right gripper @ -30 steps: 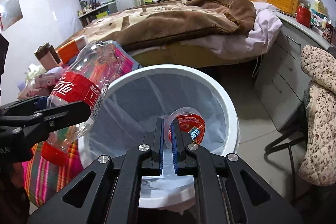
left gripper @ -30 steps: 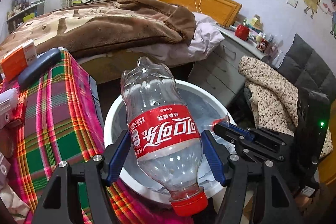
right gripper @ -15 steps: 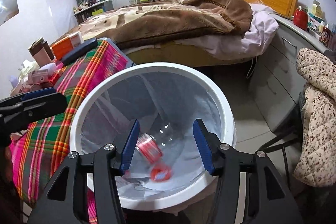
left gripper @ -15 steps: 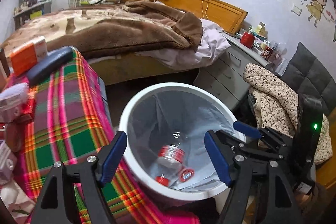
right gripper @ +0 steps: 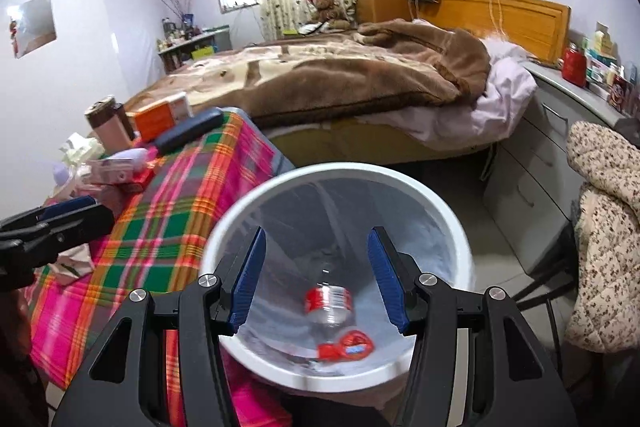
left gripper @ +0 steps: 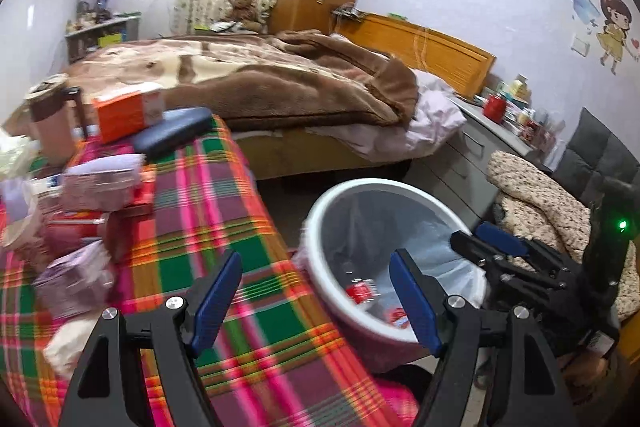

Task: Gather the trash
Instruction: 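Grasp the white paper bag with the left gripper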

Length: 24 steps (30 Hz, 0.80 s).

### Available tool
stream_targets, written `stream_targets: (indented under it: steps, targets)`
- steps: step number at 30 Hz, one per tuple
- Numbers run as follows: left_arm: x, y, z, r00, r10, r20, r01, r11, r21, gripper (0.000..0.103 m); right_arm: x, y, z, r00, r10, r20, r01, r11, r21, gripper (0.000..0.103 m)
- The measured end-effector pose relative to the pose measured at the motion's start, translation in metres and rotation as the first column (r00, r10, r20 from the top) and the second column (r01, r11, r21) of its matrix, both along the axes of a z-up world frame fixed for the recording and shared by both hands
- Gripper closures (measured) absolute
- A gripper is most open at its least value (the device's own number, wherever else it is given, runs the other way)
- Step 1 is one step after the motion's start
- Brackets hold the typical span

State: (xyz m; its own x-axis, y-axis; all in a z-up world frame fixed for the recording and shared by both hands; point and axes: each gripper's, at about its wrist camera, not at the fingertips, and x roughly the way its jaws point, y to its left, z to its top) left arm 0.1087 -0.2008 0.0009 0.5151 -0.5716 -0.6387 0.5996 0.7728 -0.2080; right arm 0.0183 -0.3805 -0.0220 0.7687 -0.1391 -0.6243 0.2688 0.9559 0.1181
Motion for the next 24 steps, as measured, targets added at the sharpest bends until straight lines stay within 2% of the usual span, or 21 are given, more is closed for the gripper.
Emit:
stream_targets:
  steps: [5,15,19,24]
  targets:
    - [0.001,0.043,0.0,0.998,0.068,0.0,-0.068,0.997,-0.02,0.027,0.008,0.023,0.005,0.998,0.056,0.034,-0.056,0.998,-0.002,0.048]
    - [0.002,0.117,-0.001,0.977,0.208,0.039,-0.208,0.978,-0.003,0.027,0.029,0.067,0.007,0.984,0.168,0.055,-0.168,0.986,-0.001,0.048]
    - [0.009,0.143,-0.007,0.966,0.256,0.032,-0.257,0.966,0.011,0.026,0.04,0.085,0.006,0.976,0.209,0.056,-0.21,0.978,-0.001,0.04]
    - [0.017,0.164,-0.022,0.962,0.273,0.0,-0.273,0.962,0.027,0.023,0.056,0.105,0.003,0.965,0.258,0.049,-0.259,0.966,0.023,0.039]
